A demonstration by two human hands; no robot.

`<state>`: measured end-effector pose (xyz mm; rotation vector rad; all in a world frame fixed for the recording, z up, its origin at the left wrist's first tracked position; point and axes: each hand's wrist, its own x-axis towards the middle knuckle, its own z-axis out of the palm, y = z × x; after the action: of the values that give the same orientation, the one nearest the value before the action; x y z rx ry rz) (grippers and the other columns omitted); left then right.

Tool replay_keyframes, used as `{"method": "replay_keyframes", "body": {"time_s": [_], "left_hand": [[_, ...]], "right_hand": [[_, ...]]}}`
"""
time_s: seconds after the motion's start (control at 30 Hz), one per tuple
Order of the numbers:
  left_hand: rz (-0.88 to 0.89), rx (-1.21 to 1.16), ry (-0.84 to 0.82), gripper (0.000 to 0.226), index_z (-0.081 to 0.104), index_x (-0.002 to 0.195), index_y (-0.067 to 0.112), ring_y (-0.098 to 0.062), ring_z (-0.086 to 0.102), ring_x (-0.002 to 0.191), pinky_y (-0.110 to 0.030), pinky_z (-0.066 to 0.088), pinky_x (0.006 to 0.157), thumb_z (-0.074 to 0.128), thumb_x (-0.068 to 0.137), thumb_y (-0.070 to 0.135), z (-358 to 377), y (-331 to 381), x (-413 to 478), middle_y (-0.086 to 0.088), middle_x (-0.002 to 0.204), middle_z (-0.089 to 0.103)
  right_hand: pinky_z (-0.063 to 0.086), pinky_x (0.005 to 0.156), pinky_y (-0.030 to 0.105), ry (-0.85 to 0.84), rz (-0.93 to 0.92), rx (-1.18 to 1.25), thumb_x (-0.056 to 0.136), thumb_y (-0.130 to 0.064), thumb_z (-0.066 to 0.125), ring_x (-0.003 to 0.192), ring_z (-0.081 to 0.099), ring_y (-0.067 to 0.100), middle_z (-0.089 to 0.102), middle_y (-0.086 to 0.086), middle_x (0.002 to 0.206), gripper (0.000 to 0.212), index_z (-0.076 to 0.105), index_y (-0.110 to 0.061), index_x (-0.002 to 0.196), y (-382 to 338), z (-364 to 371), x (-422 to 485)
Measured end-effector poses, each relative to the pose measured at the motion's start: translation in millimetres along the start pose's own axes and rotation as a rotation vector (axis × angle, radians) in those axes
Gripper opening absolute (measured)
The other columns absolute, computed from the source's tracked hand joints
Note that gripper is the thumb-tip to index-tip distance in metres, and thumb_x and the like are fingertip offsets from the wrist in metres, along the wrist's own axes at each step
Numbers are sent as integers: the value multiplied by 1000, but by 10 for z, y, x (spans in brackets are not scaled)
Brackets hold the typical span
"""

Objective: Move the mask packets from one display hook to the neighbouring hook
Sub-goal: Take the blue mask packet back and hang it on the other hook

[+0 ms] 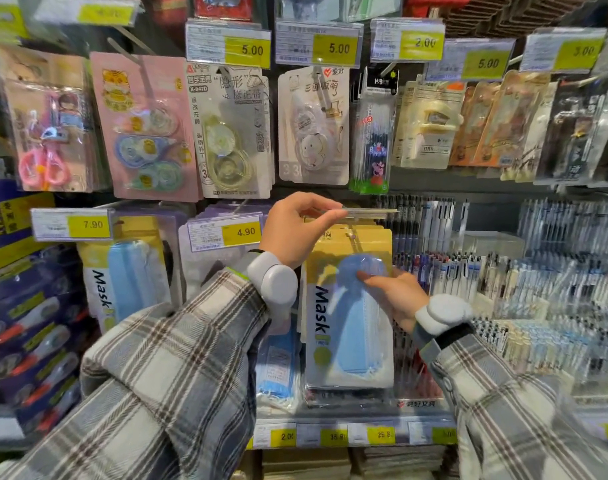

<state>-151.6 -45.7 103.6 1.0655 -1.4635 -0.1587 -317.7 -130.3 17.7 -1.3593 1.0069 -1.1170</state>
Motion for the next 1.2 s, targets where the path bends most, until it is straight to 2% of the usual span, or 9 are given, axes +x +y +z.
{"method": "replay_keyframes", "body": {"time_s": [0.13, 0.2, 0.27, 0.43, 0.53, 0.7, 0.8, 0.97, 1.2], "left_hand": [[11, -6, 5, 12, 73, 87, 16, 9, 58, 68, -3, 45, 65, 71, 79, 24, 7, 4, -8, 7, 84, 68], [23, 7, 8, 12, 73, 88, 16, 9, 57, 69, -2, 43, 65, 71, 79, 24, 1, 2, -11, 4, 88, 69], [31, 14, 9, 13, 73, 89, 16, 8, 57, 70, -2, 43, 66, 71, 79, 24, -6, -1, -15, 2, 90, 69], [27, 12, -1, 13, 73, 90, 17, 3, 58, 71, -2, 43, 67, 71, 79, 24, -13, 9, -20, 1, 92, 70], [24, 11, -6, 14, 73, 91, 18, -1, 58, 73, -2, 43, 67, 70, 80, 24, -15, 21, -35, 1, 93, 70], [15, 3, -11, 10, 71, 88, 24, 0, 56, 72, -2, 44, 66, 71, 79, 26, -24, 29, -59, 2, 92, 69], [-6, -14, -14, 11, 72, 88, 21, 6, 55, 66, -3, 45, 66, 72, 78, 25, -29, 31, -61, 3, 88, 68], [-24, -38, -5, 9, 71, 84, 20, 4, 56, 65, -2, 45, 66, 74, 76, 18, -21, 34, -114, 3, 87, 68], [-87, -135, -11, 20, 68, 85, 11, 3, 59, 66, -7, 50, 68, 70, 73, -5, -9, 4, -227, 10, 80, 65]], "right_hand": [[53, 88, 39, 6, 48, -39, 53, -45, 86, 92, 65, 27, 68, 14, 111, 62, 68, -12, 103, 19, 33, 117], [51, 76, 35, -58, 58, -54, 57, -43, 83, 78, 63, 26, 70, 24, 96, 44, 72, -9, 82, -47, 58, 94], [50, 71, 31, -41, 38, -116, 39, -55, 86, 67, 62, 23, 70, 21, 77, 52, 74, -13, 68, -61, 40, 152], [51, 69, 37, -65, 47, -114, 41, -50, 88, 70, 62, 24, 69, 15, 83, 58, 64, -12, 78, -33, -39, 129], [50, 87, 46, 21, 19, -78, 70, -34, 78, 87, 62, 26, 69, 12, 95, 27, 61, -13, 74, -83, -22, -26], [51, 90, 45, 45, -41, -78, 83, -21, 66, 89, 63, 22, 69, 6, 99, 6, 68, -19, 88, -77, -173, -102], [54, 88, 38, 108, -22, -51, 86, -11, 63, 101, 64, 22, 67, 6, 112, 17, 65, -18, 102, -48, -337, -143], [53, 84, 36, 155, -12, 41, 85, -17, 65, 95, 63, 20, 66, 4, 103, 24, 63, -14, 108, -64, -469, -297], [50, 75, 33, -3, -42, 115, 88, -11, 59, 76, 61, 18, 64, 3, 85, 5, 63, -14, 91, -136, -198, -589]]}}
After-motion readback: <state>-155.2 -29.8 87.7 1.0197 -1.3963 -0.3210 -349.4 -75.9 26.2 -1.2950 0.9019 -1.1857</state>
